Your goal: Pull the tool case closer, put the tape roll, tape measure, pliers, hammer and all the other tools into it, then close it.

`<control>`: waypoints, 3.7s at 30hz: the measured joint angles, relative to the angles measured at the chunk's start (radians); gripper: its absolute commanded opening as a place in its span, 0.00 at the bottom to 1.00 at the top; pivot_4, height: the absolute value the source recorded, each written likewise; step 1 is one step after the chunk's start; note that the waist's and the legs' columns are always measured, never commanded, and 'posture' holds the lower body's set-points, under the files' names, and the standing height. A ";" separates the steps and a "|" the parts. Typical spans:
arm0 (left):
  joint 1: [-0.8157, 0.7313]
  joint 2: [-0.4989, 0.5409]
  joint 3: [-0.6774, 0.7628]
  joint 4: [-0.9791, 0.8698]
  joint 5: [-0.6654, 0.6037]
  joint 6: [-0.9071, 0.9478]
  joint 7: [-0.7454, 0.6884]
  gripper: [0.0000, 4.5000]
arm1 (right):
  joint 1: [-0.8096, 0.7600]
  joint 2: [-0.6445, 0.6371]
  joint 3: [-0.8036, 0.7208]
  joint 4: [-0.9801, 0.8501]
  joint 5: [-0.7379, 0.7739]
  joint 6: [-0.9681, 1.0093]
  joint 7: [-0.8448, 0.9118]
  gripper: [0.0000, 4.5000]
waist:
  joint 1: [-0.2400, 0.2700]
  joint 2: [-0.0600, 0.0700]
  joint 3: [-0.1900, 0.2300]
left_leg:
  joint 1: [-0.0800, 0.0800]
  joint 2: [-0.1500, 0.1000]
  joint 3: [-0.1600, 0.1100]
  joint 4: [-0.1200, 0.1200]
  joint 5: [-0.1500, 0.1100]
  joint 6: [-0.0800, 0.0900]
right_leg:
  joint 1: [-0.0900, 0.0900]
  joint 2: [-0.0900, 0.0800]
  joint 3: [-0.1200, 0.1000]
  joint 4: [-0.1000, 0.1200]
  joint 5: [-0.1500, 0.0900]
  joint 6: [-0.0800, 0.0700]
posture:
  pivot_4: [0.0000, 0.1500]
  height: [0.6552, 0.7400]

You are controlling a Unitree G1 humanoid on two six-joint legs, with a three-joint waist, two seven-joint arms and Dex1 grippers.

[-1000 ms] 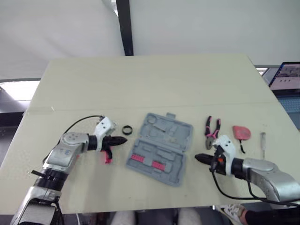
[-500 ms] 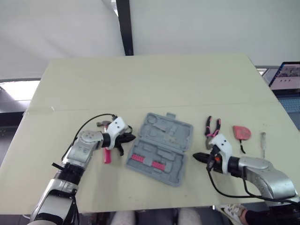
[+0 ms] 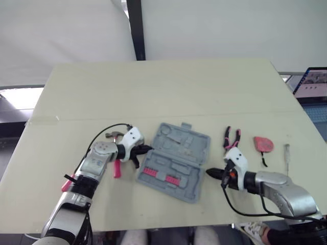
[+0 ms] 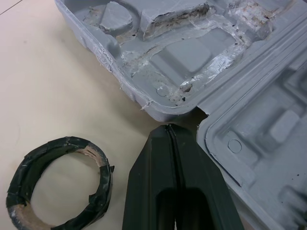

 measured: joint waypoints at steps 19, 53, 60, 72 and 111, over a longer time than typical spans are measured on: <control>0.125 0.009 0.003 -0.192 0.000 0.104 0.005 0.00 | -0.080 -0.001 0.088 0.094 -0.058 -0.042 0.066 0.02 | -0.001 0.000 0.000 | 0.000 0.000 0.000 0.000 0.000 0.000 | 0.000 0.000 -0.001 0.000 0.000 0.000 | 1.00 1.00; 0.426 0.059 -0.010 -0.711 -0.019 0.472 0.052 0.00 | -0.075 -0.138 0.144 0.051 -0.070 -0.016 0.260 0.02 | 0.002 0.000 0.000 | 0.000 0.000 0.000 0.000 0.000 0.000 | 0.000 0.000 0.000 -0.001 0.000 0.000 | 1.00 1.00; 0.470 0.072 -0.017 -0.766 -0.043 0.516 0.060 0.00 | -0.060 -0.145 0.147 0.035 -0.070 -0.012 0.274 0.02 | 0.004 0.000 0.000 | 0.000 0.000 -0.001 0.001 0.000 0.000 | 0.001 0.000 0.000 -0.001 0.000 0.000 | 1.00 1.00; 0.502 0.069 -0.029 -0.823 -0.064 0.574 0.082 0.00 | -0.039 -0.164 0.147 0.009 -0.070 0.007 0.276 0.02 | 0.003 0.000 0.000 | -0.001 0.000 -0.001 0.001 0.000 0.000 | 0.001 0.000 0.000 -0.001 0.000 0.000 | 1.00 1.00; 0.585 0.131 0.007 -0.879 -0.185 0.647 0.119 0.00 | -0.011 -0.173 0.155 -0.033 -0.067 0.021 0.291 0.02 | 0.004 0.000 0.000 | 0.000 0.001 -0.001 0.000 0.000 0.000 | 0.001 0.000 0.000 -0.002 0.000 0.000 | 1.00 1.00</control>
